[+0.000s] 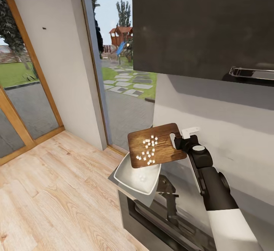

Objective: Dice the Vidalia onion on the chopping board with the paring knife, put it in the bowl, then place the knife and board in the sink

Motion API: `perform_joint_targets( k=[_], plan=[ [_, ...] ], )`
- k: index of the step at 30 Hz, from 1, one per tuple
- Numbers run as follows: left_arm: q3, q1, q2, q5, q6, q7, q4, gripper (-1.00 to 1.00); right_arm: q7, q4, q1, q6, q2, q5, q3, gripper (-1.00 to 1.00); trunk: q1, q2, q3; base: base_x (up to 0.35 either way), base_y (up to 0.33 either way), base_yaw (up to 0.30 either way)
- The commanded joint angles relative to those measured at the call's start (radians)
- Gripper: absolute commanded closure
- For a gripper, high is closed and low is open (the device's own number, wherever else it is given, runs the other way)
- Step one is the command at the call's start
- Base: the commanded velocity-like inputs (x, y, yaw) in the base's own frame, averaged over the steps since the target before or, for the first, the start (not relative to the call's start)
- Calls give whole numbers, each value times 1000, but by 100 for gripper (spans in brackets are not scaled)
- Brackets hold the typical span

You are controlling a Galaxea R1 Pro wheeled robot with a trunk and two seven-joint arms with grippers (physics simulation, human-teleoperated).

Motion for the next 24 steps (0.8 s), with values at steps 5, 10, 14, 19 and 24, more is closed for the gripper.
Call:
perform_joint_targets(
  k=[5,10,14,19,24],
  plan=[
    [4,-1,-1,6,-3,-1,1,-100,8,-1,-1,5,0,11,0,100,1,-2,-2,0,0,0],
    [4,-1,-1,6,-3,-1,1,-100,8,-1,-1,5,0,11,0,100,1,-2,-2,0,0,0],
    [4,-1,-1,6,-3,-1,1,-100,8,-1,-1,5,0,11,0,100,1,-2,-2,0,0,0],
    [4,-1,-1,7,-3,-1,1,-100,8,-1,-1,-20,0,11,0,100,1,-2,-2,0,0,0],
    [4,-1,-1,6,-3,-1,1,-100,8,-1,0,-59,0,11,0,100,1,-2,-2,0,0,0]
  ],
)
